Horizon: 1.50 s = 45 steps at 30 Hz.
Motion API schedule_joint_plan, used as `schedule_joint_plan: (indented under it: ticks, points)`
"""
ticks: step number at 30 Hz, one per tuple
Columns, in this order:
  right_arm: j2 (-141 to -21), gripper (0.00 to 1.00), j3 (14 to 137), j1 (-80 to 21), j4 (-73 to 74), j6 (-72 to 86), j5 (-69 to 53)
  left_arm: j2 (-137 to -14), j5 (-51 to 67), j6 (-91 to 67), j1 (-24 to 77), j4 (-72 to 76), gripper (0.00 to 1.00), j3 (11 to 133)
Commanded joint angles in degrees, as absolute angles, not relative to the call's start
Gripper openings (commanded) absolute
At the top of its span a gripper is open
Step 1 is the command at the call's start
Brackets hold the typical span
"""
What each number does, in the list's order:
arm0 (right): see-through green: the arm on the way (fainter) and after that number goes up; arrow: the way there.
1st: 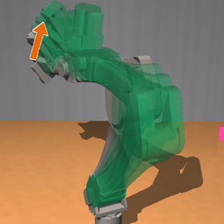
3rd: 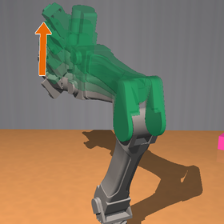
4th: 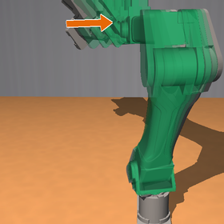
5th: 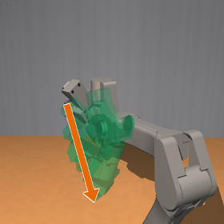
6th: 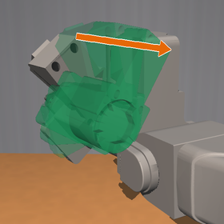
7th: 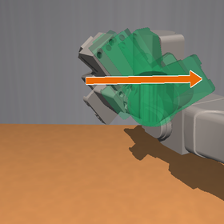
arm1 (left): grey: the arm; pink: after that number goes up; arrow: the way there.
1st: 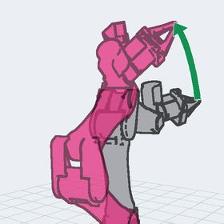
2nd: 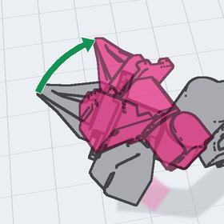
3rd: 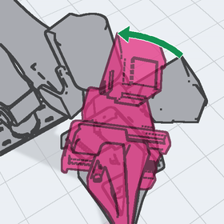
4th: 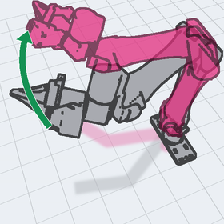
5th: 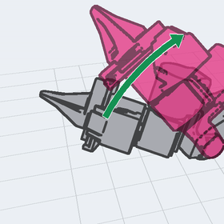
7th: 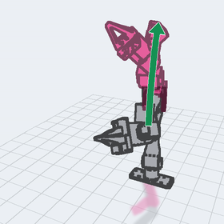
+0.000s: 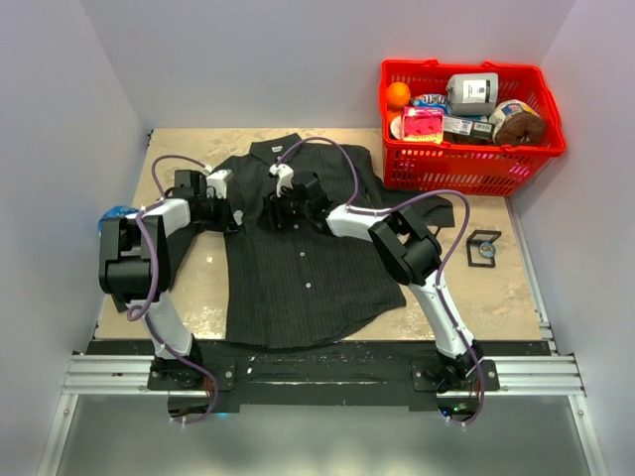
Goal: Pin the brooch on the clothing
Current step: Close the brooch on the flattened clothing.
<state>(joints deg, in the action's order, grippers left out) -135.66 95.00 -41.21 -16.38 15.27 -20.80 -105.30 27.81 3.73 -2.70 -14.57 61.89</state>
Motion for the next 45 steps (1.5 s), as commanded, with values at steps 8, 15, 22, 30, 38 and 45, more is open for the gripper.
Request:
schedule_joint_plan:
  ticks: [8,15,22,30,38,45]
  points:
    - [-139.3,0.57,105.0,-42.3,-16.1,11.3,-24.8,-109.7,42.0,9.0,-5.4,-14.2,0.00,63.8]
    - [-141.6,0.57,107.3,-42.3,-14.8,11.3,-26.1,-111.2,44.6,9.6,-6.6,-14.5,0.00,64.5]
    - [-141.9,0.57,107.3,-42.3,-13.5,12.7,-24.6,-111.7,45.8,9.8,-6.9,-14.9,0.00,65.0]
    - [-143.0,0.56,108.2,-42.1,-13.1,14.8,-23.6,-112.0,46.5,10.4,-6.9,-15.4,0.00,65.0]
    - [-144.5,0.53,110.4,-42.1,-12.4,15.8,-23.8,-112.1,47.0,10.7,-7.0,-15.6,0.00,65.0]
    - [-144.5,0.51,110.3,-41.8,-12.7,16.3,-24.4,-112.3,47.0,11.0,-6.9,-15.9,0.00,65.0]
